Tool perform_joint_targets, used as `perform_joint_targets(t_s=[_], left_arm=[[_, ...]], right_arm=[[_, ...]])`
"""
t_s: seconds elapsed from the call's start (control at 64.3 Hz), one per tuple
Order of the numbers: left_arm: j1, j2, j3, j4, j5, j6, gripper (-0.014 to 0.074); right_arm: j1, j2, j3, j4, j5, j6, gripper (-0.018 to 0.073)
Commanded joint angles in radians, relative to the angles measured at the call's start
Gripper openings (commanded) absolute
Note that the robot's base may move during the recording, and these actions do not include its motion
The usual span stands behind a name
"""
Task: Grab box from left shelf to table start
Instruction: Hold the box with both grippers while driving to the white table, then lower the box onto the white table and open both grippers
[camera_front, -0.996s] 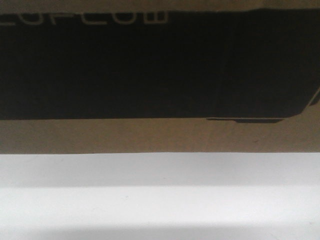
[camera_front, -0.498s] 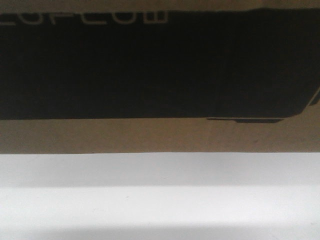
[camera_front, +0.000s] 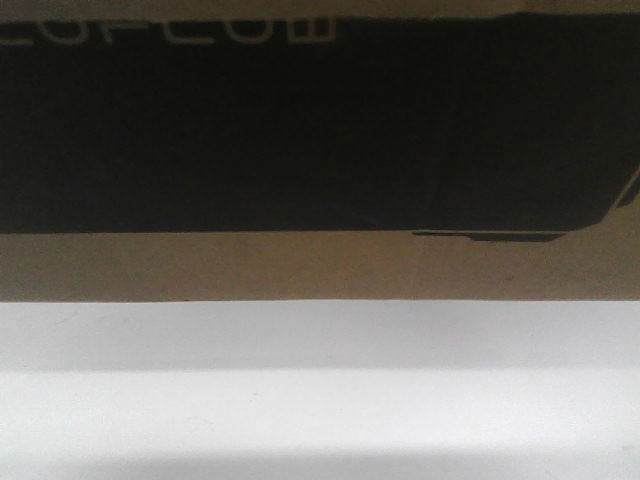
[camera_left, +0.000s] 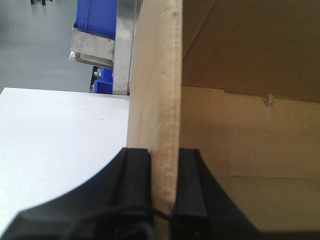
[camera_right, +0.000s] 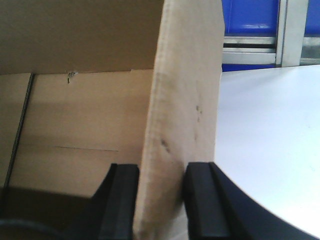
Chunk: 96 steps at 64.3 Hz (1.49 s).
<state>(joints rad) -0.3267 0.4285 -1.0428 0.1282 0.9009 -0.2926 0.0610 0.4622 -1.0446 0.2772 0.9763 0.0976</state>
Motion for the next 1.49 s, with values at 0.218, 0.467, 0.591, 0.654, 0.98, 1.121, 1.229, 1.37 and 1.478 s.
perform_joint_targets(t_s=[0.218, 0.467, 0.591, 0.654, 0.98, 1.121, 1.229, 1.37, 1.478], left_arm=[[0.008, -0.005, -0.045, 0.07, -0.211, -0.023, -0.0102], [0.022, 0.079, -0.045, 0.027, -0.171, -0.023, -0.0096], [0.038, 0.139, -0.051, 0.034, -0.17, -0.022, -0.0096], [0.042, 0.171, -0.053, 0.045, -0.17, -0.022, -0.0096], [0.036, 0.366, -0.053, 0.026, -0.145, -0.022, -0.0096], [0.036, 0.441, -0.075, 0.051, -0.15, -0.022, -0.0096], [0.036, 0.518, -0.115, 0.053, -0.15, -0.022, -0.0096], [0.036, 0.636, -0.194, 0.053, -0.148, -0.022, -0.0096], [0.036, 0.719, -0.25, 0.053, -0.142, -0.022, -0.0096]], right_arm=[[-0.013, 0.012, -0.032, -0.17, -0.153, -0.005, 0.0057], [-0.014, 0.043, -0.032, -0.176, -0.134, -0.006, 0.0057], [-0.014, 0.101, -0.033, -0.176, -0.13, -0.006, 0.0057], [-0.014, 0.14, -0.033, -0.176, -0.145, -0.006, 0.0057], [-0.014, 0.392, -0.106, -0.205, -0.225, -0.006, 0.0057], [-0.014, 0.502, -0.167, -0.206, -0.242, -0.006, 0.0057], [-0.014, 0.569, -0.193, -0.206, -0.245, -0.006, 0.0057], [-0.014, 0.619, -0.193, -0.206, -0.277, -0.006, 0.0057], [-0.014, 0.649, -0.193, -0.206, -0.329, -0.006, 0.0057]])
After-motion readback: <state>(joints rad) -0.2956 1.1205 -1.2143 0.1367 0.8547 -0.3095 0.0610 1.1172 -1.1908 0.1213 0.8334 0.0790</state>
